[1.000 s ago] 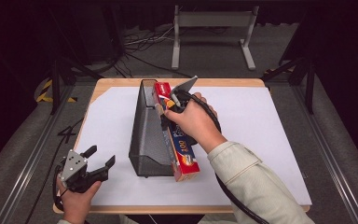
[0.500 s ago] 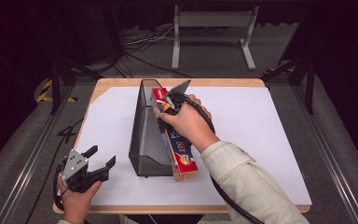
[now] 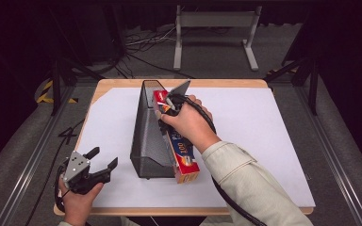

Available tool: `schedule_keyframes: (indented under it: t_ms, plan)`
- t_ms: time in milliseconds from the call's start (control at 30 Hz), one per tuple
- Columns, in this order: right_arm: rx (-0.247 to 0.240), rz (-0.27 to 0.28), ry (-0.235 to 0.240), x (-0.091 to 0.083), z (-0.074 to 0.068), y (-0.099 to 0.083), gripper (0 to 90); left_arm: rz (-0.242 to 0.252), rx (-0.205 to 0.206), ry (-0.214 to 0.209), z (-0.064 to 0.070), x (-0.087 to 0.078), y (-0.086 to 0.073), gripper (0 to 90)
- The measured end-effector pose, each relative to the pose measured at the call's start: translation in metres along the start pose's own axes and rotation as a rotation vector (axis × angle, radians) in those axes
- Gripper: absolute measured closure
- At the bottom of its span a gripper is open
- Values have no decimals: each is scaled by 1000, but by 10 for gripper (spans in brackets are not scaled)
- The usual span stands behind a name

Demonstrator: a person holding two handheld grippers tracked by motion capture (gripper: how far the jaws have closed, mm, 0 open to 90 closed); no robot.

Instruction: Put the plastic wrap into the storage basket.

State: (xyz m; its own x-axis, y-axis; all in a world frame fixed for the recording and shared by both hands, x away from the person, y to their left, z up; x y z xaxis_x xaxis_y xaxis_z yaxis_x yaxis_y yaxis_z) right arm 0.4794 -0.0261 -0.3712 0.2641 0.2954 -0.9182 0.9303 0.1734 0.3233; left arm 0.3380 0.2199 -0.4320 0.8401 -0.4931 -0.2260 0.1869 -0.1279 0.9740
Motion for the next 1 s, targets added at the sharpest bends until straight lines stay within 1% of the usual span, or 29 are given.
schedule_keyframes:
  t_ms: [67,233,300,433,600,800,933,1000]
  plan:
    - [-8,-6,-12,6,-1,-1,390,0,1,0,0,0,0,254]
    - [-4,-19,-19,15,0,0,391,4,-1,2,-1,-1,0,254]
    - [-6,-13,-17,17,0,1,391,4,-3,3,-2,-2,0,254]
    - [-7,-18,-21,18,-2,2,390,2,-2,3,-2,-2,-1,254]
    - [-22,-10,-15,21,-3,3,388,3,-1,0,-1,-2,0,254]
    - [-30,-10,10,21,-1,3,372,3,-3,-1,-1,0,0,254]
    - [-63,7,25,21,2,2,356,-2,4,-7,0,2,0,254]
    - [-60,15,37,19,3,2,354,-3,1,-9,0,3,0,254]
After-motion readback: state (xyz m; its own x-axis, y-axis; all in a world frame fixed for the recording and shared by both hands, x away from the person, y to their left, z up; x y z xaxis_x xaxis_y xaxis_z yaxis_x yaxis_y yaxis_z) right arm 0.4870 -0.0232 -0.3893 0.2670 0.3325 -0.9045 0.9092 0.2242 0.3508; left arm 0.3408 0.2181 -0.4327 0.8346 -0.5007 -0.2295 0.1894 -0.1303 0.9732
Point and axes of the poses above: each handheld gripper's, and its own axes: x roughly forward along the jaws, y roughly out of its top, z roughly to its right, the point moved 5 cm from there along x, roughly forward along the jaws, and after that the axes turned 9 degrees about z, right-handed, at the moved point
